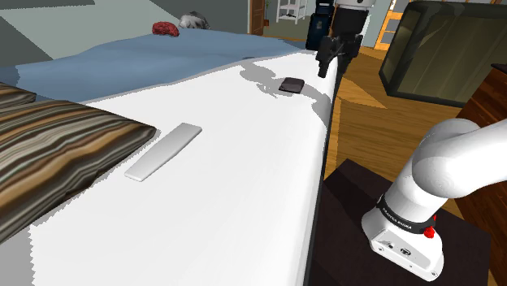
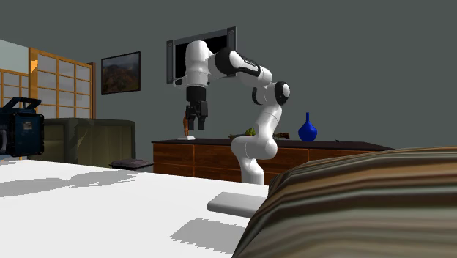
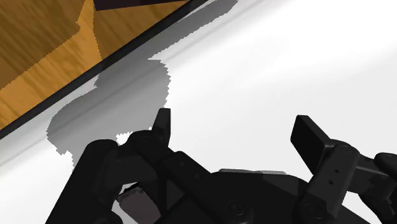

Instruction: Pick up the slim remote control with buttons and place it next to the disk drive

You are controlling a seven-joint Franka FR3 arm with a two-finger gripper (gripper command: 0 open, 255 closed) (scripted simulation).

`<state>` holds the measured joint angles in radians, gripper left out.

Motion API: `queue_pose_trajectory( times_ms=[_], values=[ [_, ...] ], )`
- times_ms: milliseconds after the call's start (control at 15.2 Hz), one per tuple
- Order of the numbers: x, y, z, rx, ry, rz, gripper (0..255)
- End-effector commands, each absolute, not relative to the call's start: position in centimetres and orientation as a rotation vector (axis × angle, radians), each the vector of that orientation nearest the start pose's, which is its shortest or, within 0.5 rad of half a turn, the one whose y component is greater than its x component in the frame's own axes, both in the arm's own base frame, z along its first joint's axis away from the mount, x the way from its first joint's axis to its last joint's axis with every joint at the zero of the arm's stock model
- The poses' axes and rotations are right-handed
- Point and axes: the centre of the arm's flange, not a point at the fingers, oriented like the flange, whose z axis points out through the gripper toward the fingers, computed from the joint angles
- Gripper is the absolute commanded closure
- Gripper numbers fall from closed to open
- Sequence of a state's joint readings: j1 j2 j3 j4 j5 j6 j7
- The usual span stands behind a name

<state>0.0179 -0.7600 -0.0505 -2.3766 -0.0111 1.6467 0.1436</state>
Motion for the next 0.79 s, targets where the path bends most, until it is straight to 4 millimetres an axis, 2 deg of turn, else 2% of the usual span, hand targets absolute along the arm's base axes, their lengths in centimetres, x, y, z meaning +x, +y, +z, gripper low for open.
queue_pose_trajectory(
  times_ms=[0, 330, 726],
  values=[
    [32.1, -1.6, 57.9, -3.106, 0.252, -0.044, 0],
    [31.6, 5.0, 56.9, -3.087, 0.451, -0.037, 0],
    [32.1, 12.9, 55.8, -3.049, 0.688, -0.030, 0]
  ],
)
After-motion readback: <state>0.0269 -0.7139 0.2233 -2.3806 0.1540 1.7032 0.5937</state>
